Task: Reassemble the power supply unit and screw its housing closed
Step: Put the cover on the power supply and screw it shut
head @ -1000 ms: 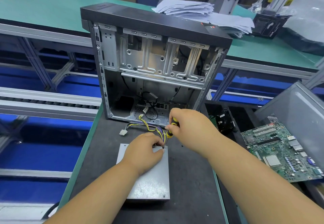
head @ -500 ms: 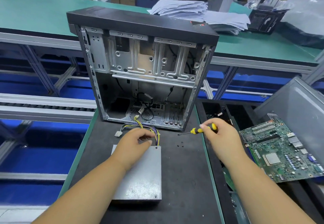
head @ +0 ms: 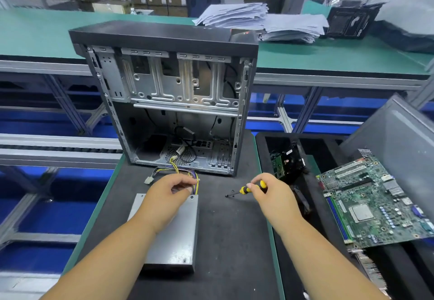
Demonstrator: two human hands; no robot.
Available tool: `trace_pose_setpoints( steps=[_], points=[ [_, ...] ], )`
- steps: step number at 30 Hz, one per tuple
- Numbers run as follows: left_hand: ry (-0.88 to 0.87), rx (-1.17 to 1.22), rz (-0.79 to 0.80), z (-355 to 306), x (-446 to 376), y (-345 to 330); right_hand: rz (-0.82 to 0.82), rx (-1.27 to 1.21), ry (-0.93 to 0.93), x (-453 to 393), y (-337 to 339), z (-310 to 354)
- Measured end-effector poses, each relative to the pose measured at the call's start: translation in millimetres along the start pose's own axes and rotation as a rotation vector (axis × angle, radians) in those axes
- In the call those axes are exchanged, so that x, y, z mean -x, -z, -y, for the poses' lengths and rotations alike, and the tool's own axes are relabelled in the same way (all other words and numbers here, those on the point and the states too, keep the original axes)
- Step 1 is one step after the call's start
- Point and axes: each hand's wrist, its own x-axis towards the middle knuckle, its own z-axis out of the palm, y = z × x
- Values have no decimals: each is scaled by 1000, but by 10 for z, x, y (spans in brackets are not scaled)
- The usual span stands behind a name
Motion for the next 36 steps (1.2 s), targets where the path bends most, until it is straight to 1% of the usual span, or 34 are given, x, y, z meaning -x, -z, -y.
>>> trace_pose_setpoints(
  steps=[4, 8, 11, 16, 20, 25, 30, 36],
  points=[
    [22, 54, 3, -2, 32, -63, -26, -91, 38, 18, 138, 27],
    [68, 72, 3, -1, 32, -141, -54, -272, 75, 50, 390, 164],
    [88, 86, 52, -97, 33, -255, -35, -374, 82, 92, 636, 308],
    [50, 154, 187, -358, 97, -442, -35, -551, 95, 187, 974, 435],
    [84, 269, 232, -445, 155, -553, -44, -580, 105, 234, 1138, 411],
    [119, 399, 216, -479, 185, -707, -43, -583, 109, 257, 1217, 325],
    [138, 505, 129, -475, 246, -817, -6, -591, 122, 258, 1225, 264],
    [264, 683, 34, -448, 309, -851, 9, -645, 144, 245, 1196, 253]
  ],
)
